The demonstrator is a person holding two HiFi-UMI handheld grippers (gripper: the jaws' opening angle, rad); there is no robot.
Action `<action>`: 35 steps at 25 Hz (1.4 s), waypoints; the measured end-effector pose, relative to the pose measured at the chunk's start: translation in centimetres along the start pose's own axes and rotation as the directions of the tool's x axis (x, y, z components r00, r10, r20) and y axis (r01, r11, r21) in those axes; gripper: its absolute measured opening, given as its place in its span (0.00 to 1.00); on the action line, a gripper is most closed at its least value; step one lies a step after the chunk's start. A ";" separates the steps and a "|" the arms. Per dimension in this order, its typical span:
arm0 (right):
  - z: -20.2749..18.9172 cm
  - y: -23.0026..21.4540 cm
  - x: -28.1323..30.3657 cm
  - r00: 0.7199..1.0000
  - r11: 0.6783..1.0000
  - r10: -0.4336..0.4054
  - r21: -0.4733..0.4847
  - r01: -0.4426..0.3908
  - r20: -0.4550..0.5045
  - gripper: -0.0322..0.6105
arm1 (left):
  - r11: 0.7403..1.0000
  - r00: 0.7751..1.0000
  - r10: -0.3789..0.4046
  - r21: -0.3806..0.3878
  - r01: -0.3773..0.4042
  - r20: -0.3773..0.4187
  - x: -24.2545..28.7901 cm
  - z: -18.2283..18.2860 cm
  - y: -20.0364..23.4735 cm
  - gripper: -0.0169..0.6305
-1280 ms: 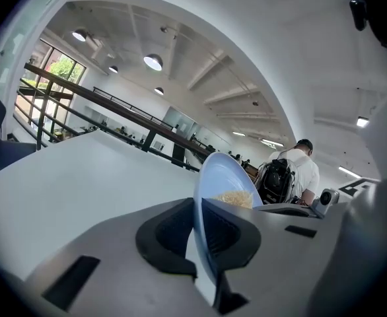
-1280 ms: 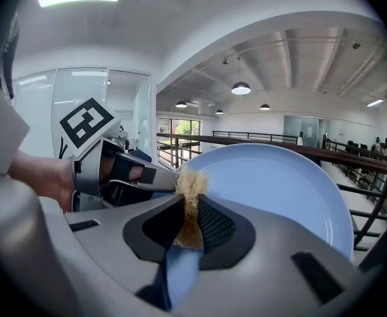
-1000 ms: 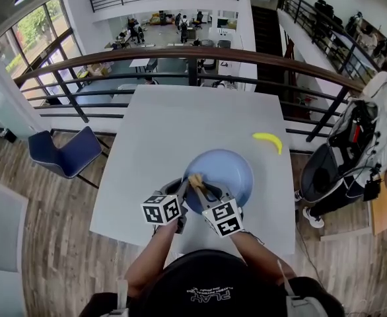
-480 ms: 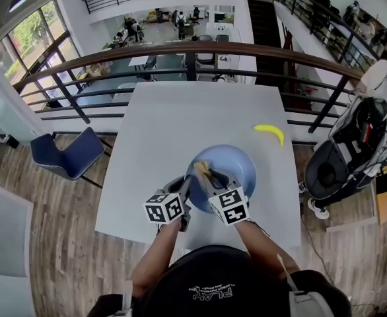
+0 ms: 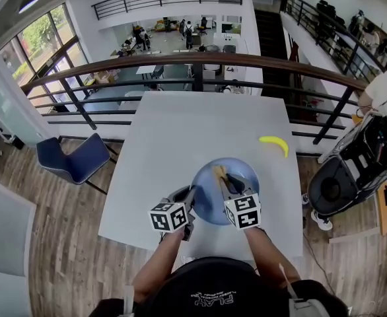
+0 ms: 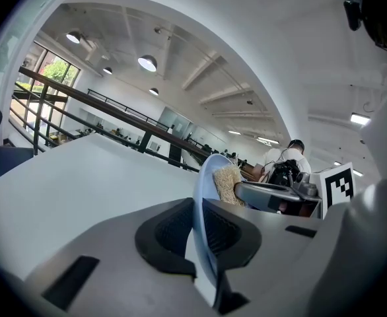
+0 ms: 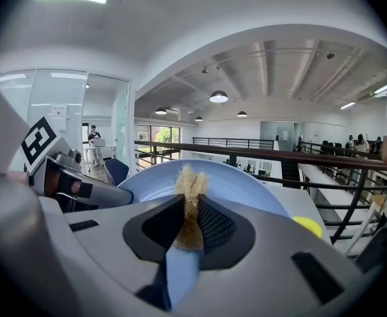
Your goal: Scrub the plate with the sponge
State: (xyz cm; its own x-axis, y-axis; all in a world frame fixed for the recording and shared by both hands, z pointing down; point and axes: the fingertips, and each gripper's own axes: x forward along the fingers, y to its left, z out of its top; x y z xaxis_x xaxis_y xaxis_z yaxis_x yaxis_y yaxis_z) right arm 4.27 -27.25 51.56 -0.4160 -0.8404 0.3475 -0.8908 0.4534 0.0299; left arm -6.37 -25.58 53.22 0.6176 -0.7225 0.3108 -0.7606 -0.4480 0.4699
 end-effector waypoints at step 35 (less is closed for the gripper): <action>0.3 -1.2 -3.3 0.997 0.995 -0.079 -0.067 0.079 0.008 0.16 | 0.995 0.998 0.050 -0.083 -0.047 0.032 -2.9 -0.5 1.9 0.07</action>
State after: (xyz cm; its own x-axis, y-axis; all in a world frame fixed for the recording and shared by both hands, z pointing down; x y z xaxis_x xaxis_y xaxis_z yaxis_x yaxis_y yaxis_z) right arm 6.64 -25.08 50.07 -0.3459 -0.8760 0.3362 -0.9066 0.4043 0.1205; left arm -9.49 -24.08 53.57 0.5722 -0.7605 0.3069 -0.7695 -0.3685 0.5216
